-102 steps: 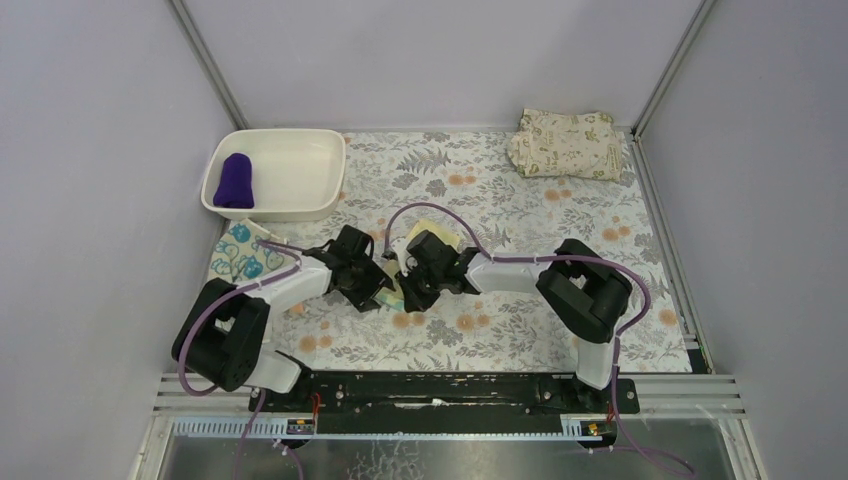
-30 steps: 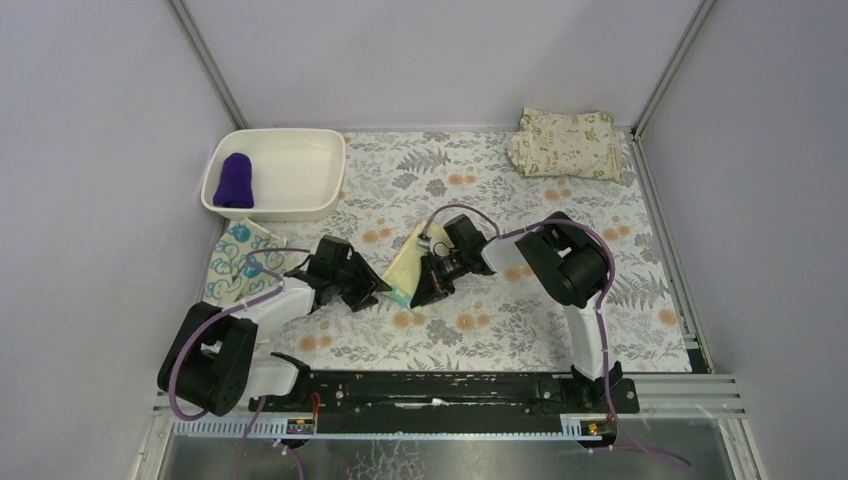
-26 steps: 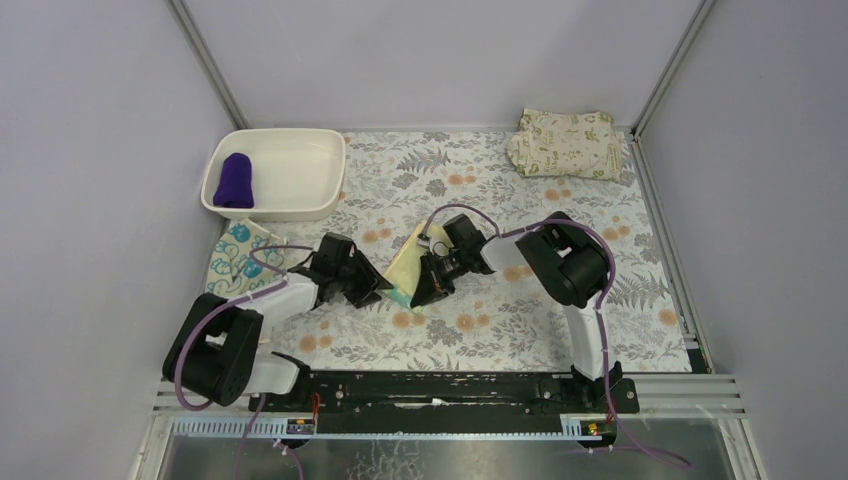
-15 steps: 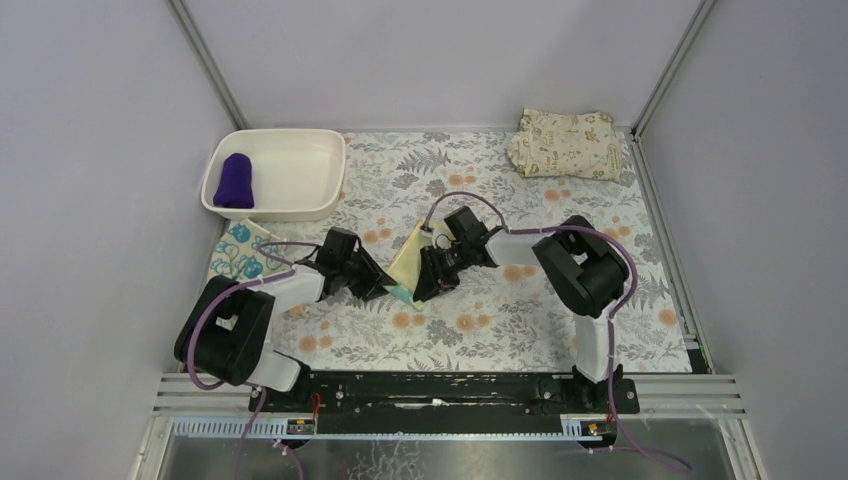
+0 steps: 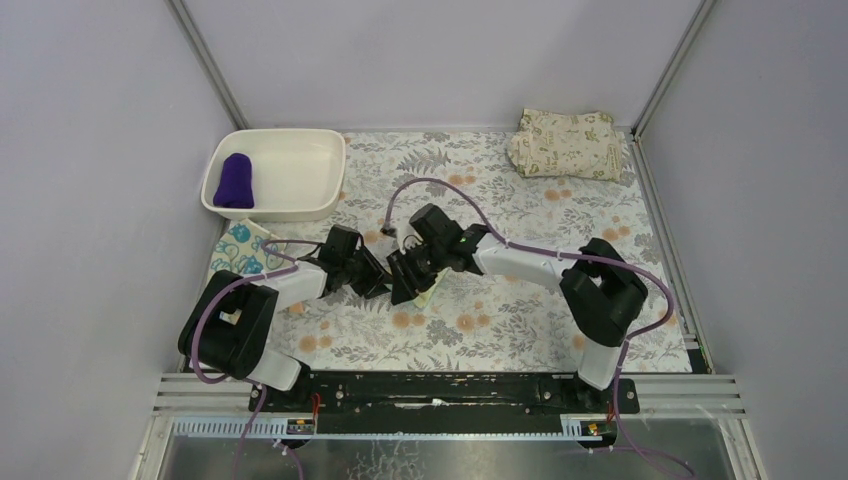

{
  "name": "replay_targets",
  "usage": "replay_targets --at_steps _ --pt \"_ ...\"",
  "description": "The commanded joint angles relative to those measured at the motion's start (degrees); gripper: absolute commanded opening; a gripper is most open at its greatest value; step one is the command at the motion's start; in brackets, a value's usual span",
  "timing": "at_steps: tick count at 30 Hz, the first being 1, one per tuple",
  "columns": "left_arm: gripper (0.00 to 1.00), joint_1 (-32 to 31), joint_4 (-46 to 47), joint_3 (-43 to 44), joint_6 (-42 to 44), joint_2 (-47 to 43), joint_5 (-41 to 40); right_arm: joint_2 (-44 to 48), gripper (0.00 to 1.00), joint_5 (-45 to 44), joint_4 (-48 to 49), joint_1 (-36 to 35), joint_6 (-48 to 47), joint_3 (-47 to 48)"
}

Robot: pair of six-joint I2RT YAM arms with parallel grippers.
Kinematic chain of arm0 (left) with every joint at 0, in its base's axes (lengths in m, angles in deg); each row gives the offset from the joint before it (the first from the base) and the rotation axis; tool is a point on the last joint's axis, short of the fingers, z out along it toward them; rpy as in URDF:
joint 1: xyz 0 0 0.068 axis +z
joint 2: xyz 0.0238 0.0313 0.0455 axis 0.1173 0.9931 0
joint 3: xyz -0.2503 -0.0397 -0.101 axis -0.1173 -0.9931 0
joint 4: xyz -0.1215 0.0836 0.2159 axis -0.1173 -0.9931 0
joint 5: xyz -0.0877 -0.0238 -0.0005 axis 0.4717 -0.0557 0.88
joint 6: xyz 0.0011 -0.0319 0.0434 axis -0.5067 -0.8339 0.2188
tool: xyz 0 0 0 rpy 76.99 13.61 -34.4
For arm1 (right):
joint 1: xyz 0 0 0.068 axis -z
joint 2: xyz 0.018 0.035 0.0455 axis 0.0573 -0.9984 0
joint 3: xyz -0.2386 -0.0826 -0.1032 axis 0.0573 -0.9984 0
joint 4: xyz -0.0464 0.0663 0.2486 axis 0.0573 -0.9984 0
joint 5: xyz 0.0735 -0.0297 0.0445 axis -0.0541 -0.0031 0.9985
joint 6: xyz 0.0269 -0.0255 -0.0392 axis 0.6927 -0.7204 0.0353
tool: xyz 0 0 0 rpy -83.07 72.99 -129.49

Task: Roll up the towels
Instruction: Roll the towel at the center of the board.

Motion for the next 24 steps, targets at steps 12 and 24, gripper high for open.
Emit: replay_targets --at_steps 12,24 --pt "0.32 -0.8 -9.8 -1.8 2.7 4.4 -8.3 -5.4 0.44 -12.7 -7.0 -2.6 -6.0 4.6" --pt "0.32 -1.7 -10.4 -0.6 2.8 5.4 -8.7 -4.1 0.44 -18.0 -9.7 -2.5 -8.4 5.1"
